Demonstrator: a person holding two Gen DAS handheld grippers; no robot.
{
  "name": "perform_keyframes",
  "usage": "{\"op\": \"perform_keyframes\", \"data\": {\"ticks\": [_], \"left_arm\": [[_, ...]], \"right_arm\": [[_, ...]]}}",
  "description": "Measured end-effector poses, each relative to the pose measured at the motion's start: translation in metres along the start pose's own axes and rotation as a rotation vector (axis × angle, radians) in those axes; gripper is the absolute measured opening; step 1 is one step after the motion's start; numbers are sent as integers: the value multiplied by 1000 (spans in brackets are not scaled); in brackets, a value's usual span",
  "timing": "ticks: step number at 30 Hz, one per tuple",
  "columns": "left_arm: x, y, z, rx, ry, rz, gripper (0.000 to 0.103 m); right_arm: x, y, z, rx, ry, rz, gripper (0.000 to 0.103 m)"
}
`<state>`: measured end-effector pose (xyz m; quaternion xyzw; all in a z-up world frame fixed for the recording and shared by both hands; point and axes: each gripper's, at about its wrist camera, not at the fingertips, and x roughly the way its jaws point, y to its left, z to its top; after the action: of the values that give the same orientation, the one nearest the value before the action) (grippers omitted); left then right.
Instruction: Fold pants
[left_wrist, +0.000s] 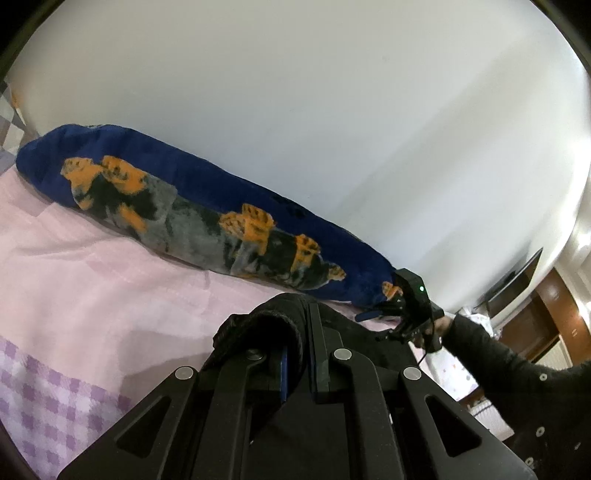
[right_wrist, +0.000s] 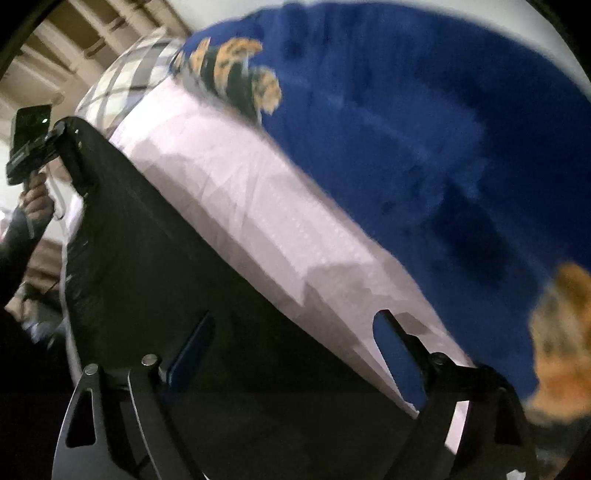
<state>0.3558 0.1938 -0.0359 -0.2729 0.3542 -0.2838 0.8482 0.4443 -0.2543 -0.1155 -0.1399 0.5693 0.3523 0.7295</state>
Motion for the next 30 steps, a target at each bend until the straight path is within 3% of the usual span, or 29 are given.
{"op": "perform_keyframes", "data": {"ticks": [1, 5, 9, 15, 21, 26, 30], "left_arm": [[0, 0, 0, 2, 1, 11, 8], [-2, 4, 1, -5, 8, 35, 8], [5, 6, 2, 2, 20, 66, 8], [5, 4, 1, 53, 22, 124, 8], [-27, -21, -8, 107, 9, 87, 8], [-63, -46, -37, 149, 21, 53, 9], [-92, -53, -77, 141, 54, 24, 11]], "right_arm": [[4, -3, 0, -16, 21, 13, 76], [13, -8, -9, -38, 84, 14, 50], [3, -8, -20, -12, 29, -69, 17], [-29, 43, -40, -9, -87, -289, 10], [-71, 112, -83, 63, -215, -451, 9], [-88, 167, -134, 105, -270, -529, 9], [-90, 203, -188, 184, -326, -504, 9]]}}
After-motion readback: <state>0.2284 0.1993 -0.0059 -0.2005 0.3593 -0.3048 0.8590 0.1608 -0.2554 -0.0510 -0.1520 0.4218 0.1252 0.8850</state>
